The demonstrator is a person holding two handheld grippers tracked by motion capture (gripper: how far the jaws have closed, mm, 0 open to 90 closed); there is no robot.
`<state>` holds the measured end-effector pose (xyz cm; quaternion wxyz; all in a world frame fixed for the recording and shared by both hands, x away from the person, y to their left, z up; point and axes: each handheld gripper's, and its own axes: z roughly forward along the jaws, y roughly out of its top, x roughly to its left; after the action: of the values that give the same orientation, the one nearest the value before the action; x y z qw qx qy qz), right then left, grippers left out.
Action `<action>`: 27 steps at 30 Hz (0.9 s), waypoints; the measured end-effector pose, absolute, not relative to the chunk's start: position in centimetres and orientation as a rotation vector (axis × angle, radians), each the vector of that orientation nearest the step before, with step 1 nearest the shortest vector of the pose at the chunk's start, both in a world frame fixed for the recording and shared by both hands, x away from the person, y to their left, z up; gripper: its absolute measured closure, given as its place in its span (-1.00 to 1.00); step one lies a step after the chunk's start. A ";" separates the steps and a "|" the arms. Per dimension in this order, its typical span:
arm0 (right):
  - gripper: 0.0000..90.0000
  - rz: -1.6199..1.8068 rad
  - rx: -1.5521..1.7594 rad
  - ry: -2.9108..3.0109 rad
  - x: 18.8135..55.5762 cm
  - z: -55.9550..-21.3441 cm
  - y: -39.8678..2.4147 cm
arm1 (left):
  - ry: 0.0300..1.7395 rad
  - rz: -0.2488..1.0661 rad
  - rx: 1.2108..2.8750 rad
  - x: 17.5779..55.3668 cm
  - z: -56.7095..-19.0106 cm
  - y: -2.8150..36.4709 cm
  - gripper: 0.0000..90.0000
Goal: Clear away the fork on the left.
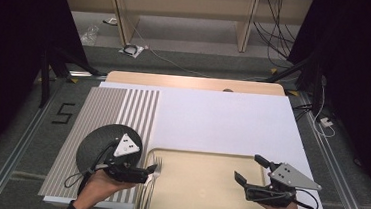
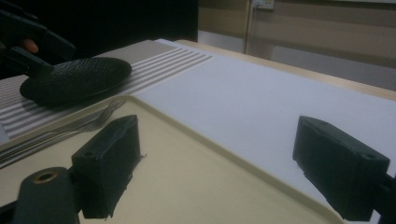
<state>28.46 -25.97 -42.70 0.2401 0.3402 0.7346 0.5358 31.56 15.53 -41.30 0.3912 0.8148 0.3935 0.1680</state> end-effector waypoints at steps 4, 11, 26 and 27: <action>-0.65 1.471 0.934 2.009 28.4 -42.7 -26.0 | 1.030 0.436 2.044 31.6 -41.2 16.1 -0.59; -0.65 1.477 0.931 2.009 28.5 -42.7 -26.0 | 1.101 0.456 1.984 31.5 -41.4 17.3 -0.59; -0.65 1.474 0.936 2.012 28.4 -42.7 -26.0 | 1.288 0.419 1.841 31.4 -41.6 19.6 -0.59; -0.65 1.477 0.933 2.010 28.5 -42.8 -26.0 | 1.303 0.414 1.834 31.4 -41.7 19.7 -0.59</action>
<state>28.47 -26.00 -42.77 0.2366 0.3405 0.7333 0.5389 31.36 19.72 -41.66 0.4141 0.7298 0.5185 0.1646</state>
